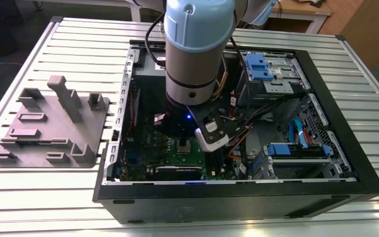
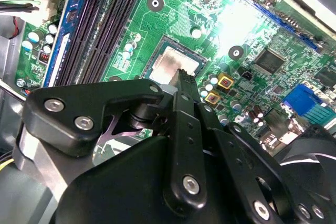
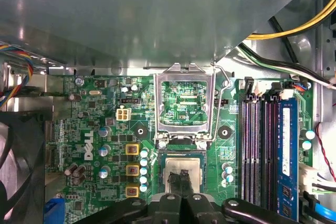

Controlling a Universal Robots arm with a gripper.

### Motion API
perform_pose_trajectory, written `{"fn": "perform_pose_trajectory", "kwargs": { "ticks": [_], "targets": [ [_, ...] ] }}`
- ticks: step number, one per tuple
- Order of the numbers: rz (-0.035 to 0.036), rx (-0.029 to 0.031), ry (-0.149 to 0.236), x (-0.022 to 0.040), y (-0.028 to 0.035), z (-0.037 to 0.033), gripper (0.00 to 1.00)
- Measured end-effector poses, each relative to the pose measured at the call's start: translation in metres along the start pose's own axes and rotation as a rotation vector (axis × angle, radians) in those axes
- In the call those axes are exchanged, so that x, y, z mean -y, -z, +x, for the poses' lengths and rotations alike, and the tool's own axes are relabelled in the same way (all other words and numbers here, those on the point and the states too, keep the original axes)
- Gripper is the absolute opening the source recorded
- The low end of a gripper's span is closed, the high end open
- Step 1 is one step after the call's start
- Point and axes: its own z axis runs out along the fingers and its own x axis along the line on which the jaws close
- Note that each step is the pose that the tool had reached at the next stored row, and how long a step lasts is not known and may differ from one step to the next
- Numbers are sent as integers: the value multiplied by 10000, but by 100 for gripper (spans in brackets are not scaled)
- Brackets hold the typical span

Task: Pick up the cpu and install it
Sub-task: 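Close the cpu cover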

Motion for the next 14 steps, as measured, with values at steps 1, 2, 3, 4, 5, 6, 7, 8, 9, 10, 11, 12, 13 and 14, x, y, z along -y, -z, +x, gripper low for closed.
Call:
{"fn": "perform_pose_trajectory", "kwargs": {
  "ticks": [1, 2, 3, 4, 5, 6, 7, 8, 9, 10, 11, 12, 13, 14],
  "targets": [
    [0, 0, 0, 0, 0, 0, 10],
    [0, 0, 0, 0, 0, 0, 10],
    [0, 0, 0, 0, 0, 0, 10],
    [0, 0, 0, 0, 0, 1, 10],
    [1, 0, 0, 0, 0, 1, 10],
    [0, 0, 0, 0, 0, 1, 10],
    [0, 0, 0, 0, 0, 1, 10],
    [0, -1, 0, 0, 0, 1, 10],
    [0, 0, -2, 0, 0, 1, 10],
    [0, 0, -6, 0, 0, 1, 10],
    [0, 0, -17, 0, 0, -1, 10],
    [1, 0, -46, 0, 0, -2, 10],
    [0, 1, -86, 0, -1, -3, 10],
    [0, 3, -138, 0, -1, -5, 10]
  ]
}}
